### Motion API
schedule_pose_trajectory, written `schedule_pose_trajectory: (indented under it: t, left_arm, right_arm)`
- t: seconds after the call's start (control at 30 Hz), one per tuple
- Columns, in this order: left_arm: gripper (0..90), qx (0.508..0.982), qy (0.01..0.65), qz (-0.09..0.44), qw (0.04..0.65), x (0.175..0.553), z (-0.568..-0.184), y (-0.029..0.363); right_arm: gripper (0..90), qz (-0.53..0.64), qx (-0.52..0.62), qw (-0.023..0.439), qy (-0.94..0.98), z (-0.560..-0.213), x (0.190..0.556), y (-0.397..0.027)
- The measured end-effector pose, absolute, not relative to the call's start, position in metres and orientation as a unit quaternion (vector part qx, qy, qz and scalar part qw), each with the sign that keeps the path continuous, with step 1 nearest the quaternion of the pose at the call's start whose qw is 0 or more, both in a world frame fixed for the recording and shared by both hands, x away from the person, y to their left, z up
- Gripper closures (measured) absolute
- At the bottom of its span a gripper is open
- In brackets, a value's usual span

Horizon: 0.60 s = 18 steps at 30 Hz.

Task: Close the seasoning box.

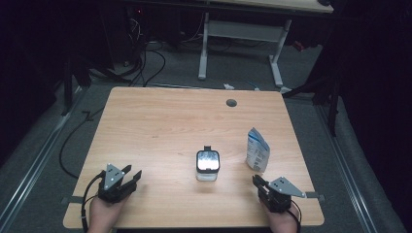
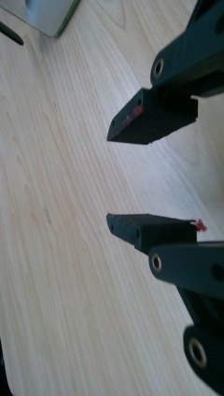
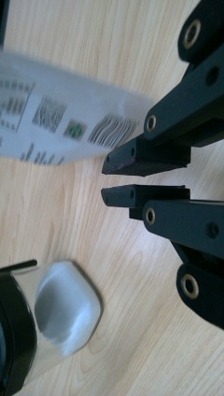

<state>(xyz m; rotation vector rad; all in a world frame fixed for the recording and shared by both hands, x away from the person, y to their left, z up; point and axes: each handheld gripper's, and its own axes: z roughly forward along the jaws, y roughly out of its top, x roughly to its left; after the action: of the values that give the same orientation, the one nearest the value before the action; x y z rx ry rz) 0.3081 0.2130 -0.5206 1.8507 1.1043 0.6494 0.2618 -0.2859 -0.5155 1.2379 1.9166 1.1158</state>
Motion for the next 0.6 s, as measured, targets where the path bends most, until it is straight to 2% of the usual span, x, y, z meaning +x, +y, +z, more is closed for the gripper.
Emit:
schedule_pose_trajectory:
  t: [0.13,0.6]
  left_arm:
    - [48.6,0.743,0.445,0.254,0.431,0.303,-0.521,0.216]
    - [48.1,0.749,0.44,0.259,0.423,0.306,-0.523,0.212]
  right_arm:
    - [81.1,0.416,0.469,0.303,0.718,-0.515,0.255,-0.294]
    - [81.0,0.417,0.473,0.295,0.718,-0.519,0.258,-0.297]
